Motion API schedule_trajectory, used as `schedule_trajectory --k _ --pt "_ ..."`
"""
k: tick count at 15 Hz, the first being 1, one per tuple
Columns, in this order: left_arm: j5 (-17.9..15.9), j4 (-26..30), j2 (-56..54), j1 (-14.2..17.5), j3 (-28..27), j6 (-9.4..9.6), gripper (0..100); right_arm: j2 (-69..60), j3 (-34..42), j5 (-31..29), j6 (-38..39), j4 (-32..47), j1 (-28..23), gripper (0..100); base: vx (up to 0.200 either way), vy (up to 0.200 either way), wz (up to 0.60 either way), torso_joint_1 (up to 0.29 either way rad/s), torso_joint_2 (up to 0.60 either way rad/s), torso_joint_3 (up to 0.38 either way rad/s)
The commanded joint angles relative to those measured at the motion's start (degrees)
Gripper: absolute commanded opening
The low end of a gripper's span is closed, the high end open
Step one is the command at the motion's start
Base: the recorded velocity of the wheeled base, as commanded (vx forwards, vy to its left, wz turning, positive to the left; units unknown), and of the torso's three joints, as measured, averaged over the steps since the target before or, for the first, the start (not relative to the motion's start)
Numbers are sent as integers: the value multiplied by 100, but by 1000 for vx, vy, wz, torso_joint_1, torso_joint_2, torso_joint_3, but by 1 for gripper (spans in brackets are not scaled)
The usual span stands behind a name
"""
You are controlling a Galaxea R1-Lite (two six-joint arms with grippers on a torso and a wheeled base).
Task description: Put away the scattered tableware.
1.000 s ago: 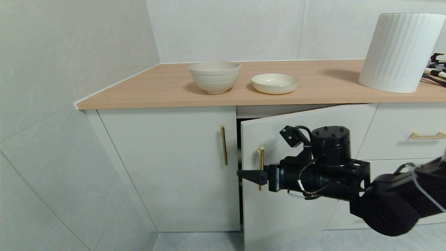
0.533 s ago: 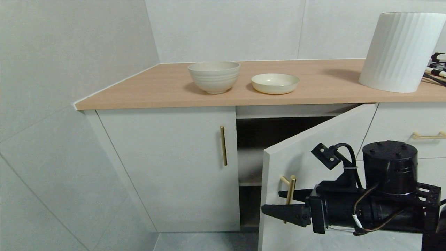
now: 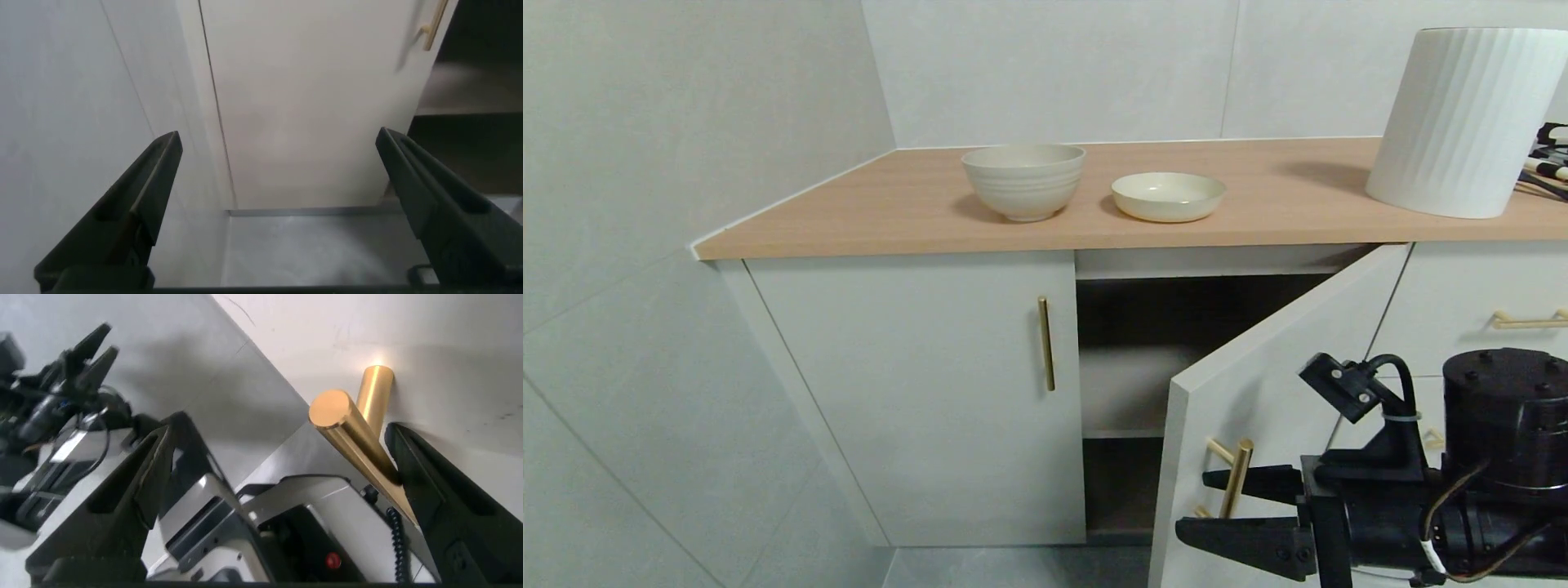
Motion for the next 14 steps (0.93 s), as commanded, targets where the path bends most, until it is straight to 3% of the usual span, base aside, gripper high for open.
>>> schedule_trajectory --k 1,3,5,7,8,9,11,14 --pt "-455 51 26 -5 -435 12 100 -251 179 100 4 15 -38 100 0 0 0 0 0 0" --pt "-1413 605 633 -57 -1507 -137 100 -277 188 143 4 15 -47 100 0 0 0 0 0 0" --pt "-2309 1044 2074 -66 -2729 -269 100 -268 179 152 4 15 -47 100 0 0 0 0 0 0" --pt "-3074 1035 3410 -66 -3379 -269 100 -251 170 170 -5 15 -47 100 0 0 0 0 0 0" --pt "-3074 1035 3410 -66 -3379 -269 100 -251 170 170 -5 15 -47 100 0 0 0 0 0 0" --pt "-3680 1027 4685 -347 -3827 -348 100 -224 179 170 -23 15 -47 100 0 0 0 0 0 0" --pt "-3760 737 5713 -1182 -3897 -647 100 -233 205 161 -40 15 -47 100 0 0 0 0 0 0" --pt "-3760 -397 6926 -2202 -3801 -1446 100 -233 232 170 -40 15 -38 100 0 0 0 0 0 0"
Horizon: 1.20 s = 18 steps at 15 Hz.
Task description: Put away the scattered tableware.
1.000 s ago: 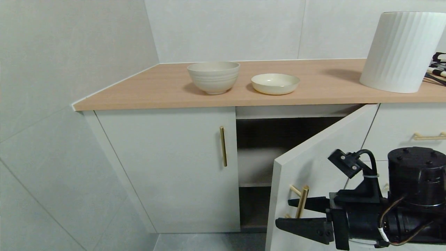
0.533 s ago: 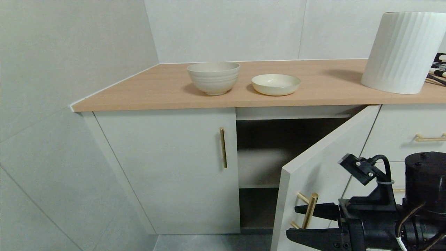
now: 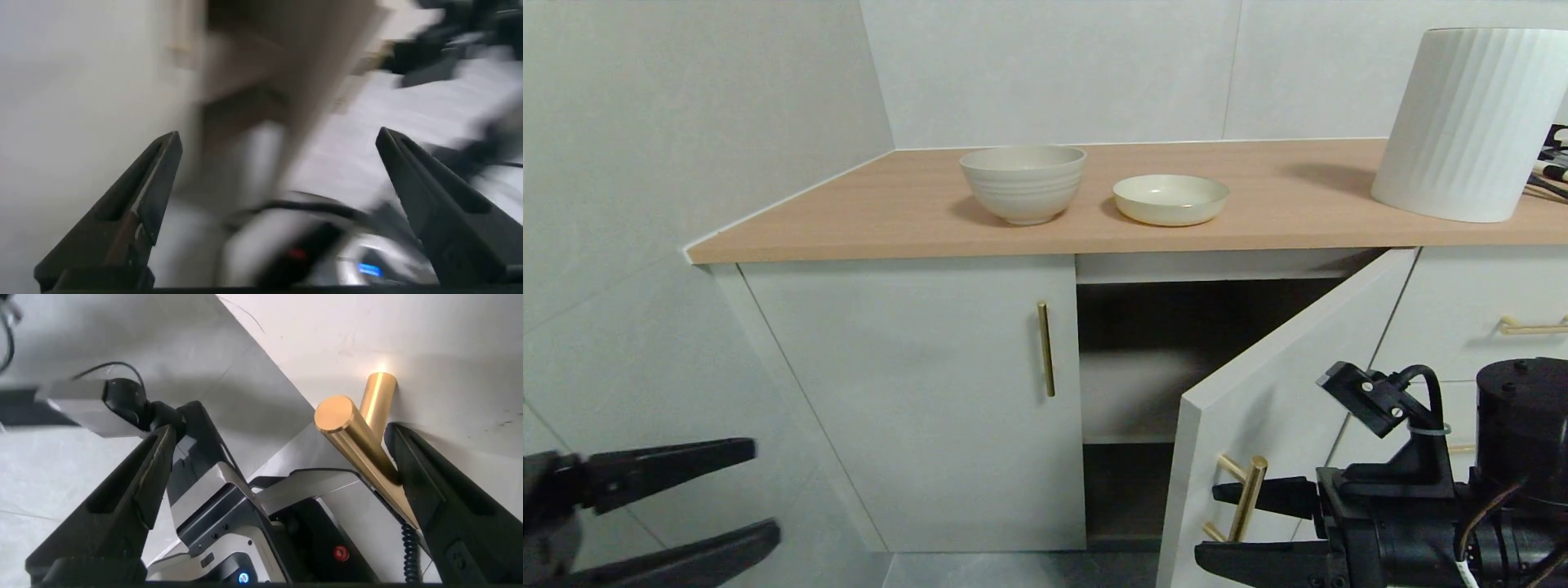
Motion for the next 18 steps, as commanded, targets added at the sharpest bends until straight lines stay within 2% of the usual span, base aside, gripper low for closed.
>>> schedule_trajectory --k 1,5,6,8,9,10,13,14,16,18 --pt "-168 -1061 2053 -1136 -85 -698 100 30 41 -22 -1 20 18 100 0 0 0 0 0 0" --pt "-159 -2468 3213 -1891 469 -1270 100 3 50 -30 -1 20 27 100 0 0 0 0 0 0" --pt "-159 -2810 3450 -1997 592 -1349 100 3 50 -30 -1 20 27 100 0 0 0 0 0 0" --pt "-115 -3496 3819 -2050 724 -1393 100 3 68 -22 -1 20 27 100 0 0 0 0 0 0" --pt "-98 -3566 3855 -2050 733 -1428 100 3 68 -22 -1 20 27 100 0 0 0 0 0 0" --pt "-36 -3672 3925 -2050 680 -1568 0 -6 68 -22 -1 20 27 100 0 0 0 0 0 0" --pt "-19 -4322 4285 -2058 522 -1586 0 -6 85 -22 -1 20 27 100 0 0 0 0 0 0" --pt "52 -4718 4742 -2146 284 -1586 0 -6 85 -30 -10 20 27 100 0 0 0 0 0 0" --pt "394 -5043 5454 -2392 -120 -1586 0 -6 85 -30 -10 20 27 100 0 0 0 0 0 0" --pt "544 -5394 5938 -2612 -401 -1577 0 -6 85 -30 -10 20 27 100 0 0 0 0 0 0"
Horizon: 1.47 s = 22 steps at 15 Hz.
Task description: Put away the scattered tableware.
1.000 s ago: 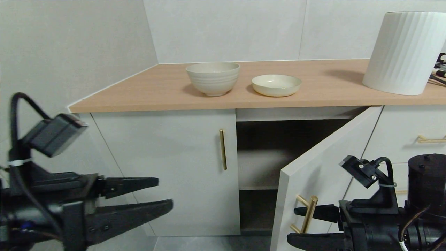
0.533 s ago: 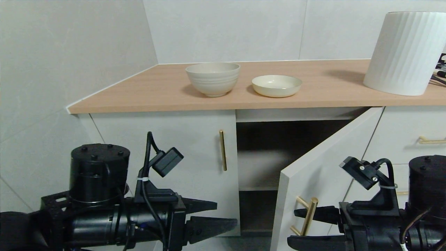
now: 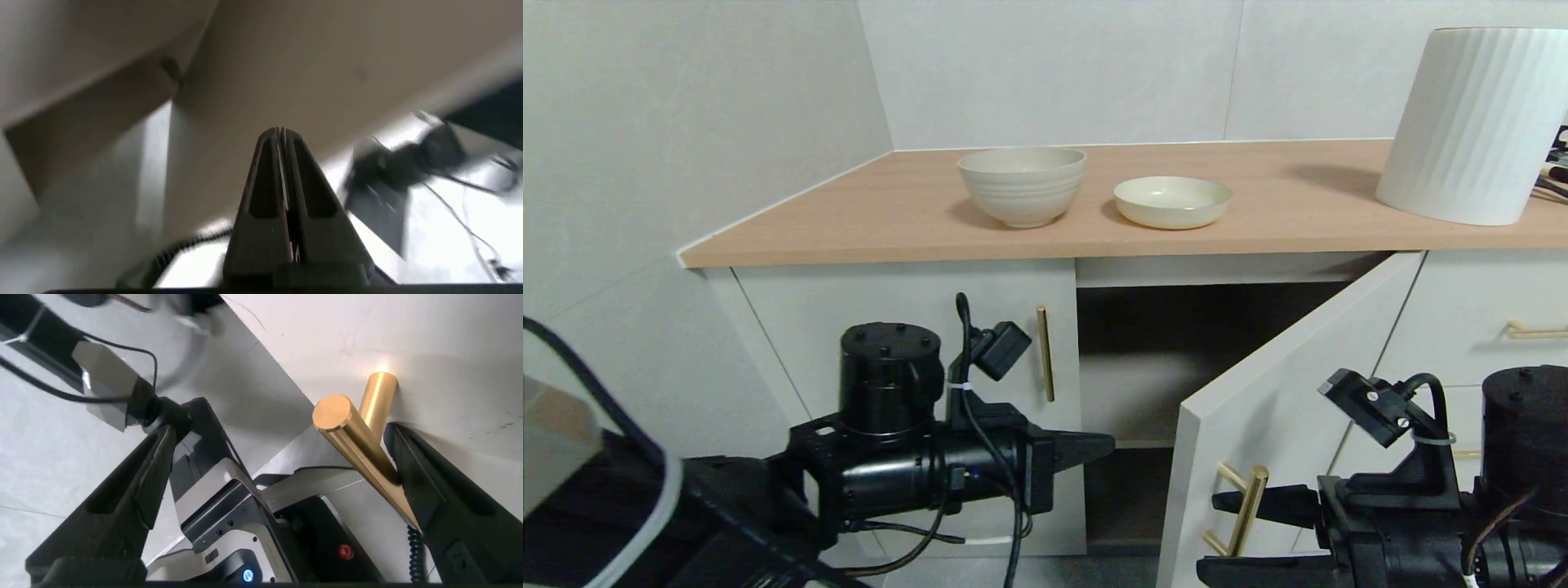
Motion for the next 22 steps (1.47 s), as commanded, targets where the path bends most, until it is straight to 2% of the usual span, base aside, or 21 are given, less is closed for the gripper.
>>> schedule_trajectory --k 1,3,4,7,10,12,14,16,20,22 --pt "98 -523 892 -327 -362 4 0 26 0 -17 -1 1 -1 100 0 0 0 0 0 0" --pt "150 -1244 1243 -476 -371 4 0 18 0 -26 -1 1 -1 100 0 0 0 0 0 0" --pt "194 -1384 1279 -520 -371 13 0 18 0 -26 -1 1 -1 100 0 0 0 0 0 0" --pt "194 -1411 1261 -538 -450 13 0 -26 9 -149 -28 10 -45 100 0 0 0 0 0 0" --pt "203 -1384 1287 -564 -740 13 0 -229 61 -333 -151 45 -432 100 0 0 0 0 0 0" --pt "203 -1384 1261 -652 -802 13 0 -299 114 -685 -318 45 -678 100 0 0 0 0 0 0" --pt "203 -1376 1270 -749 -820 13 0 -299 149 -1203 -415 45 -678 100 0 0 0 0 0 0" --pt "203 -1384 1270 -793 -820 13 0 -527 255 -1300 -511 168 -678 100 0 0 0 0 0 0" --pt "273 -1384 1235 -793 -820 4 0 -1397 395 -1256 -819 1540 -563 100 0 0 0 0 0 0" --pt "273 -1376 1270 -802 -811 -14 0 -1521 395 -1247 -986 1733 -484 100 0 0 0 0 0 0"
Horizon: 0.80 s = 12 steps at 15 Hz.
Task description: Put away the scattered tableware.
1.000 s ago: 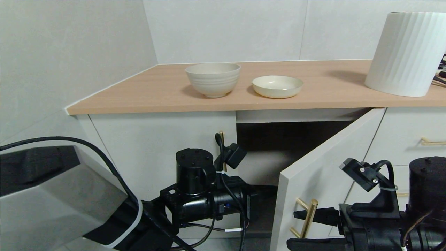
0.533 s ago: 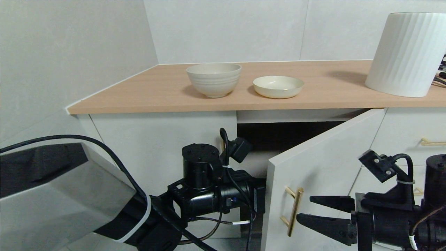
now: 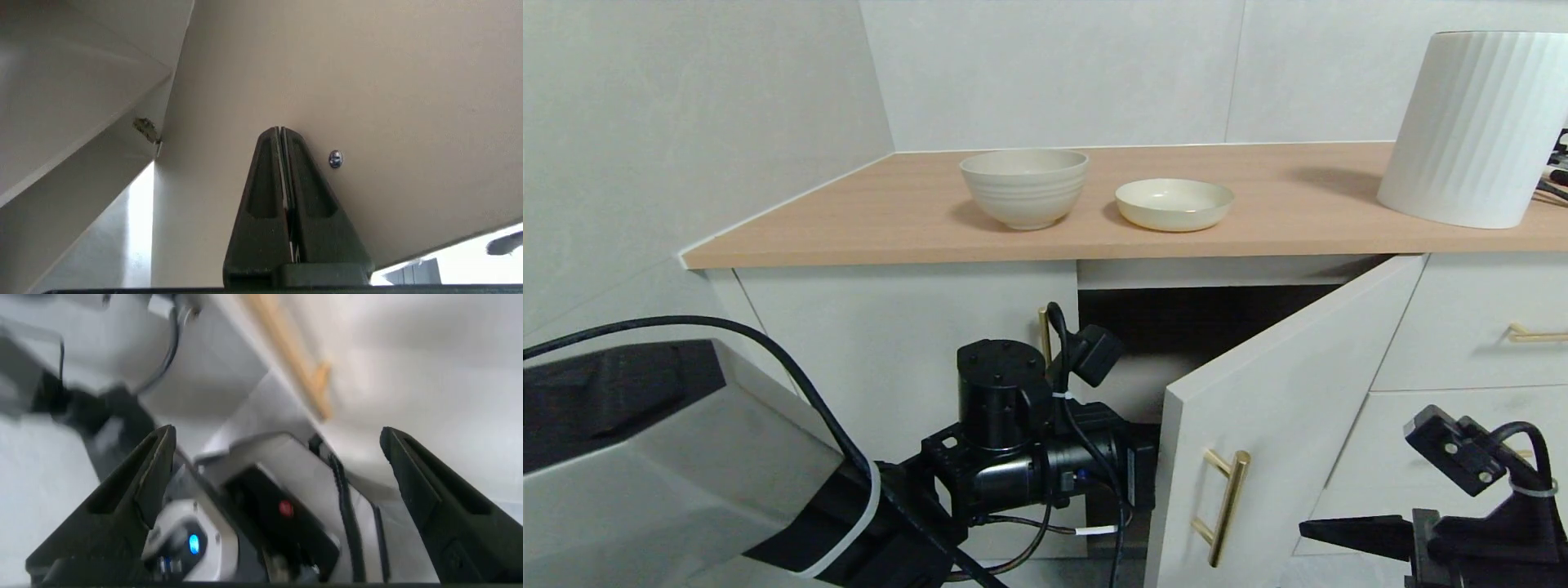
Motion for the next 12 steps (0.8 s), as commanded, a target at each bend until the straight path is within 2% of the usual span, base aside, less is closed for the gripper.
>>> schedule_trajectory --k 1,4,12 --pt "1 7 5 -3 -4 -28 0 -281 35 -2 -38 33 118 100 -200 0 0 -2 7 7" --pt "19 95 58 -3 -136 -37 0 -316 96 -2 -55 33 145 100 -200 0 0 4 -2 4" --pt "45 1228 357 6 -1314 -37 0 -439 105 -2 -55 33 154 100 0 0 0 0 0 0"
